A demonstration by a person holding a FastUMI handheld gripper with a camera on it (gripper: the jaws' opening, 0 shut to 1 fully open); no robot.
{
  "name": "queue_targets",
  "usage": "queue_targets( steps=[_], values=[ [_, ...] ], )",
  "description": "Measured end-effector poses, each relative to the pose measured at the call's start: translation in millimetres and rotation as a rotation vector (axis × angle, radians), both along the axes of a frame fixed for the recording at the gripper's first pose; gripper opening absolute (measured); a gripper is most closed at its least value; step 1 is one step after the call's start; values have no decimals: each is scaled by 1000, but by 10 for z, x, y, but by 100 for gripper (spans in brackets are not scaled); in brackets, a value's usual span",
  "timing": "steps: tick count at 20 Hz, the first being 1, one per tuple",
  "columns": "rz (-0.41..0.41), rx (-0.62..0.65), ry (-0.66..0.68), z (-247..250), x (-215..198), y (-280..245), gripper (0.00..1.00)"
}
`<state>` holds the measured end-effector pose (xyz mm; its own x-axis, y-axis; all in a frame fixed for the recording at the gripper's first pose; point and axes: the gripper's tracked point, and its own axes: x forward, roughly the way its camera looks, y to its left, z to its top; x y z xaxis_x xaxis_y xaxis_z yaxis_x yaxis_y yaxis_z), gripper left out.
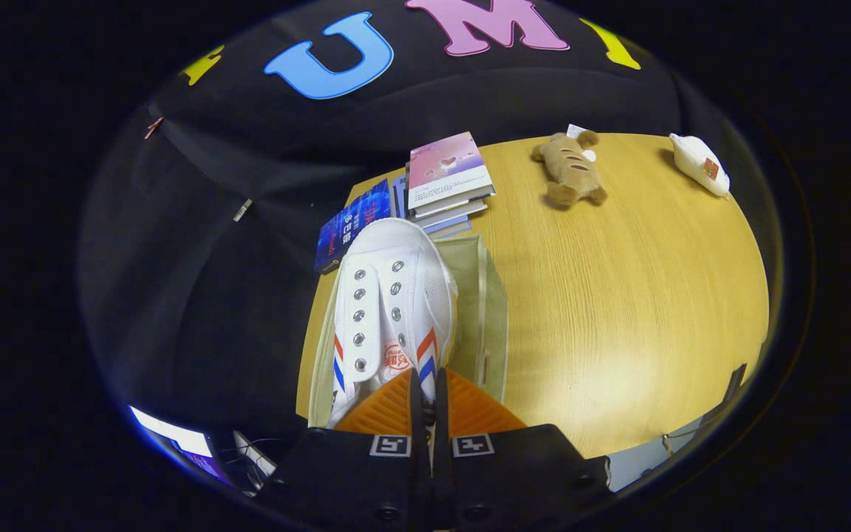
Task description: Open the storage box then place both shoes into the box .Put the left shoe in first, then the right shoe, with the right side of both shoes facing outward in a uniform manner.
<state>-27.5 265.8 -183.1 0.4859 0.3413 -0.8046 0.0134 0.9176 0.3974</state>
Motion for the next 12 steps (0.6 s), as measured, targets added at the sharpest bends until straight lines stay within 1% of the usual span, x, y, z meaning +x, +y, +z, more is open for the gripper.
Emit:
queue_targets(
  steps=[5, 7, 8, 9, 12],
  values=[
    [4, -29, 33, -172, 0, 75, 6],
    [16, 28, 21, -127, 19, 204, 18],
    [9, 68, -2, -76, 78, 287, 36],
    [-1, 90, -32, 29, 132, 293, 51],
    [-14, 71, -110, 226, 168, 125, 96]
  ],
)
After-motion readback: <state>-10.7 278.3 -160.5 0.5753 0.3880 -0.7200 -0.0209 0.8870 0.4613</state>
